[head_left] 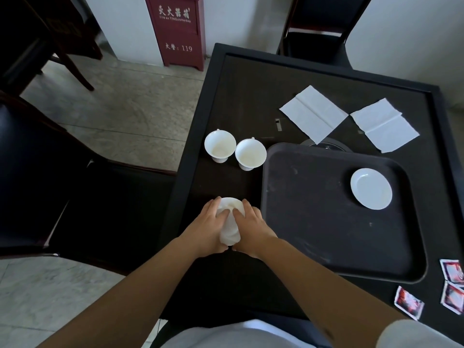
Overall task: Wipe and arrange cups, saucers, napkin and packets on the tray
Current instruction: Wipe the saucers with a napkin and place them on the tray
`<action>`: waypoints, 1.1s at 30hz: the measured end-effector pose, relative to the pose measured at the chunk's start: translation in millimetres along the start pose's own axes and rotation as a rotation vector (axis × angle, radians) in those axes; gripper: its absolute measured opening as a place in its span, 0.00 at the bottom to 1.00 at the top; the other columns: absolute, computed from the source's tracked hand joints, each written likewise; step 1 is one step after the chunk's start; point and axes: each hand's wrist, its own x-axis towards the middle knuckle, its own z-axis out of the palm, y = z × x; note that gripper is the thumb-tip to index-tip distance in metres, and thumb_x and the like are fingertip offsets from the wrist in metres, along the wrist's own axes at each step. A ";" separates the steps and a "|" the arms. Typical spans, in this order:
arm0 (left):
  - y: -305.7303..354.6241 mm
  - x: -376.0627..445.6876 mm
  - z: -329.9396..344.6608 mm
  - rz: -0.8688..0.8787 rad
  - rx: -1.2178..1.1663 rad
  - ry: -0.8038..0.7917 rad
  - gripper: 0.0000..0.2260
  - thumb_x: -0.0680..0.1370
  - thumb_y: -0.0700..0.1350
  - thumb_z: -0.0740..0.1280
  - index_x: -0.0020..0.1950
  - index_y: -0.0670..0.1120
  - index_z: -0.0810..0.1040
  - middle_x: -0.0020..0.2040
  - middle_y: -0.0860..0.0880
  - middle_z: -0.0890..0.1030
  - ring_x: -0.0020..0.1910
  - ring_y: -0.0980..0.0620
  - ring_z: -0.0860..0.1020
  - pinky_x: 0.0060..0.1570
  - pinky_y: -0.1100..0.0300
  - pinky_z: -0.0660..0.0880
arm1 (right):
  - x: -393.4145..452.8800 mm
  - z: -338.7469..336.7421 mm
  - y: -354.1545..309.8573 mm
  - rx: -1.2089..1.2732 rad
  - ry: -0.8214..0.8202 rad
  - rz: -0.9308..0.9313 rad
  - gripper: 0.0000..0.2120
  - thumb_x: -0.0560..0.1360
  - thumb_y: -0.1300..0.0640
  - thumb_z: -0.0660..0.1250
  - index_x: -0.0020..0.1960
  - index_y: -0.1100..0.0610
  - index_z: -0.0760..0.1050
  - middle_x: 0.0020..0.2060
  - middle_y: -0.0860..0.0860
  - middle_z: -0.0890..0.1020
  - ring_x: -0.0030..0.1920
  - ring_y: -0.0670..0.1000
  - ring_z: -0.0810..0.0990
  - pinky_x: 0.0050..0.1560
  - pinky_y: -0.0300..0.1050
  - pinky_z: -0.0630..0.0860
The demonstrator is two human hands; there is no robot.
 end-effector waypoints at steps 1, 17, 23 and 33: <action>0.8 -3.9 2.1 -0.014 -0.010 -0.008 0.42 0.68 0.57 0.76 0.75 0.47 0.59 0.79 0.44 0.42 0.78 0.44 0.43 0.71 0.46 0.64 | -3.6 2.0 0.0 0.014 -0.002 -0.006 0.47 0.68 0.48 0.77 0.77 0.51 0.53 0.78 0.55 0.44 0.75 0.58 0.49 0.69 0.56 0.65; 79.9 -45.8 21.9 -0.059 -0.013 -0.023 0.41 0.63 0.62 0.74 0.71 0.57 0.58 0.75 0.55 0.44 0.73 0.46 0.48 0.64 0.47 0.68 | -80.8 23.9 50.4 0.092 0.057 -0.119 0.44 0.65 0.46 0.77 0.72 0.46 0.56 0.75 0.46 0.45 0.73 0.55 0.49 0.65 0.57 0.70; 135.2 -30.3 20.8 -0.026 0.013 0.004 0.39 0.61 0.64 0.73 0.68 0.57 0.61 0.71 0.56 0.47 0.69 0.48 0.51 0.63 0.50 0.67 | -110.7 12.0 100.9 0.153 0.072 -0.120 0.48 0.62 0.42 0.77 0.73 0.42 0.51 0.71 0.36 0.40 0.72 0.49 0.43 0.69 0.58 0.65; 197.9 32.0 19.8 0.029 0.091 -0.011 0.43 0.61 0.64 0.73 0.71 0.55 0.59 0.73 0.55 0.45 0.71 0.47 0.49 0.65 0.49 0.66 | -125.5 -20.6 172.6 0.178 0.128 -0.028 0.48 0.65 0.41 0.76 0.76 0.45 0.52 0.76 0.43 0.41 0.75 0.51 0.42 0.67 0.57 0.67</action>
